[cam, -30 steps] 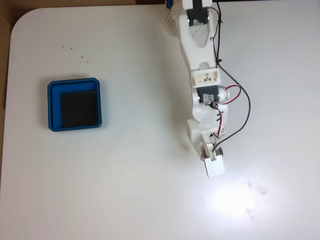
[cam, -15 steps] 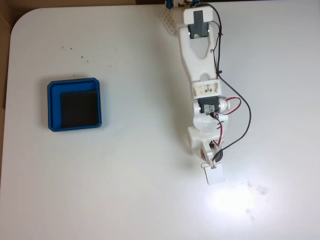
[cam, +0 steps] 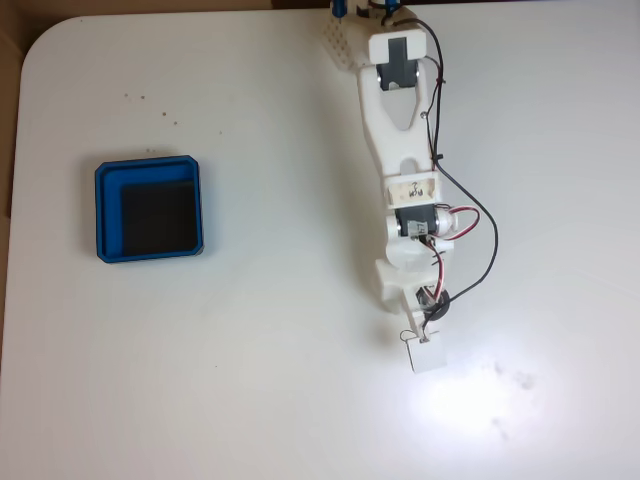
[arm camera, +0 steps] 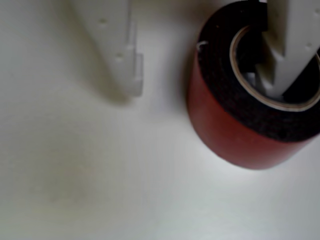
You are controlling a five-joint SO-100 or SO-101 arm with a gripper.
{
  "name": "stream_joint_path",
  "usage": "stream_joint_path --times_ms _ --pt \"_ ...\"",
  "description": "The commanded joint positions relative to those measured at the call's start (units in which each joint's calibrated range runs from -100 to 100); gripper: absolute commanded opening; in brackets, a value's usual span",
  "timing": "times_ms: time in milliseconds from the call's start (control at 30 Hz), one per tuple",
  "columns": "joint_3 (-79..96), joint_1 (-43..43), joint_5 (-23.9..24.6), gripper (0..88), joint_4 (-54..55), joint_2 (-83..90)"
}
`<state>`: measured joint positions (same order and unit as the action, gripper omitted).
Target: Pick the red roll and drop it in the blue box
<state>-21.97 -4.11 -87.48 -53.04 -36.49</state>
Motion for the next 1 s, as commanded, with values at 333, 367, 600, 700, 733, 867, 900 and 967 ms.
stream_joint_path --times_ms 333,367,600,700,733,867,900,967 --pt "-3.27 0.44 0.18 20.7 -0.35 0.62" --pt "-3.27 0.44 0.18 20.7 -0.35 0.62" --pt "-3.36 0.44 0.36 20.0 -0.43 0.62" --pt "-3.36 0.44 0.36 15.8 -0.43 0.62" --pt "-3.36 0.44 0.36 13.6 -0.43 0.62" --pt "-3.27 0.44 0.36 4.1 -0.43 0.62" --pt "-3.27 0.44 0.36 2.0 -0.43 0.62" --pt "-3.27 0.44 0.36 0.3 -0.43 0.62"
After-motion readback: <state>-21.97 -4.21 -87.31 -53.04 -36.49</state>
